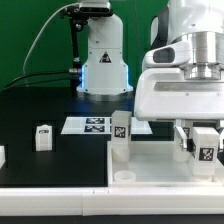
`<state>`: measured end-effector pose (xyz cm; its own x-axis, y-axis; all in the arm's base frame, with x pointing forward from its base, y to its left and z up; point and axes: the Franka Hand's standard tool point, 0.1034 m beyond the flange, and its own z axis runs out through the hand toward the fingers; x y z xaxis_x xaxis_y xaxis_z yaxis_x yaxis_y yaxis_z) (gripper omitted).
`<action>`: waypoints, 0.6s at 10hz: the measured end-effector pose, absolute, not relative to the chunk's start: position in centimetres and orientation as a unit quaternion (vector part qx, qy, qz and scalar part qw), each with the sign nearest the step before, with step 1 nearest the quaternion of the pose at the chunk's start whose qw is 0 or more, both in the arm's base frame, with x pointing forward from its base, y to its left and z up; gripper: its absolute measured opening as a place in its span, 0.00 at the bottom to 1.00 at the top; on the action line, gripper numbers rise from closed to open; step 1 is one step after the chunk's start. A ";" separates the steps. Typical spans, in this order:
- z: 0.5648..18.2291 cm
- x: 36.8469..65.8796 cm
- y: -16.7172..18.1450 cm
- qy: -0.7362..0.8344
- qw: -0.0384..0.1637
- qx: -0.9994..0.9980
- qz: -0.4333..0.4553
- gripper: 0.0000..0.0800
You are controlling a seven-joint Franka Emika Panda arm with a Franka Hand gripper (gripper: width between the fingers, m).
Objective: Assemble square table
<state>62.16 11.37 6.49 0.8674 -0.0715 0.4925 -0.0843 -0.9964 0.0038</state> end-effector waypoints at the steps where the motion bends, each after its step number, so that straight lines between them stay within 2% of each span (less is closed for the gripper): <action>1: 6.6 62.3 11.2 -0.040 0.013 0.971 0.236 0.54; 2: 7.9 63.1 10.9 -0.044 0.011 0.973 0.226 0.71; 3: 8.8 63.7 10.5 -0.045 0.011 0.977 0.209 0.71; 4: 9.2 63.9 10.1 -0.053 0.007 0.986 0.155 0.79; 6: 9.6 64.1 10.0 -0.076 -0.003 0.994 0.083 0.81</action>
Offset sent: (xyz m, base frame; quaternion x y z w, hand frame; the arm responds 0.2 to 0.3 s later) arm 0.0280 -0.0064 0.0300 0.0218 -0.1829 0.0067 0.9829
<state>64.14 9.99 9.61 0.9746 -0.1524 0.1640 -0.1514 -0.9883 -0.0185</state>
